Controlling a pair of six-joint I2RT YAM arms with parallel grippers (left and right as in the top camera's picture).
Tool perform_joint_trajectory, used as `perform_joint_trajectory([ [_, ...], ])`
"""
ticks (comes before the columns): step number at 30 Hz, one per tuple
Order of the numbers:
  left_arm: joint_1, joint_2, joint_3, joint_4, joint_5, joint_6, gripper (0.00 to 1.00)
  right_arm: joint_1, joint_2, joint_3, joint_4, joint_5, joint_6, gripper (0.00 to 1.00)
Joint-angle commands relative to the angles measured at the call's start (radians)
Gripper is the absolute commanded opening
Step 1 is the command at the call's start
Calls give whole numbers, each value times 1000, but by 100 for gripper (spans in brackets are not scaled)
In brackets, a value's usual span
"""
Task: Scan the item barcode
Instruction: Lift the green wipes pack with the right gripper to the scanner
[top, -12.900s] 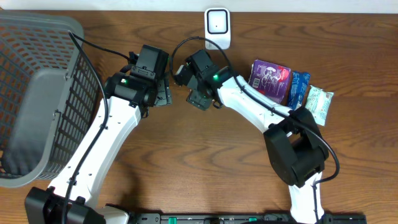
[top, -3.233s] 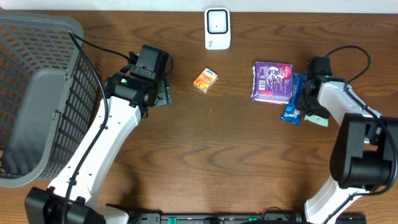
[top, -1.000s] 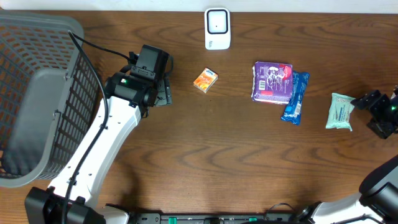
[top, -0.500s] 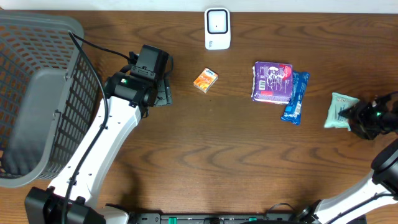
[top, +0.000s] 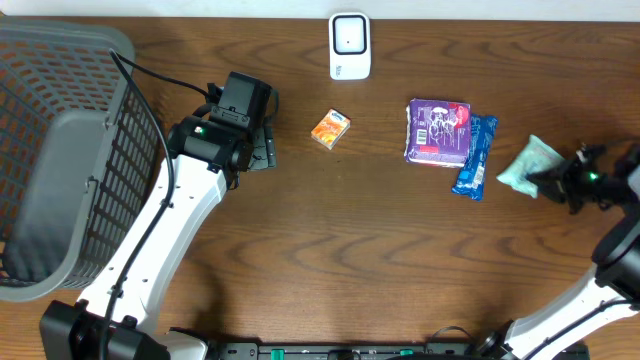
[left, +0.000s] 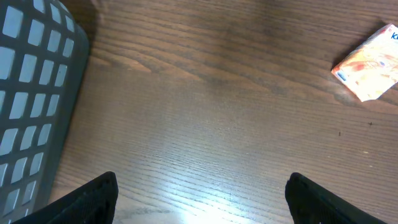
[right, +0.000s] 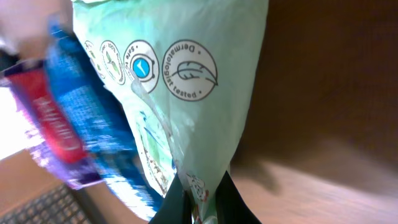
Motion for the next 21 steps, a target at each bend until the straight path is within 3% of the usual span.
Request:
perform_joint_trajectory([
  [1,2,6,7,-3,-20,-9,86,82,-21,5,56,-148,114,1],
  [11,2,6,7,-3,-19,-9,86,410,-48,213,389,-169,530,1],
  [14,2,6,7,-3,-20,-9,86,530,-48,317,472,-11,636,2],
  [21,2,6,7,-3,-19,-9,86,706,-45,403,570,288,714,2],
])
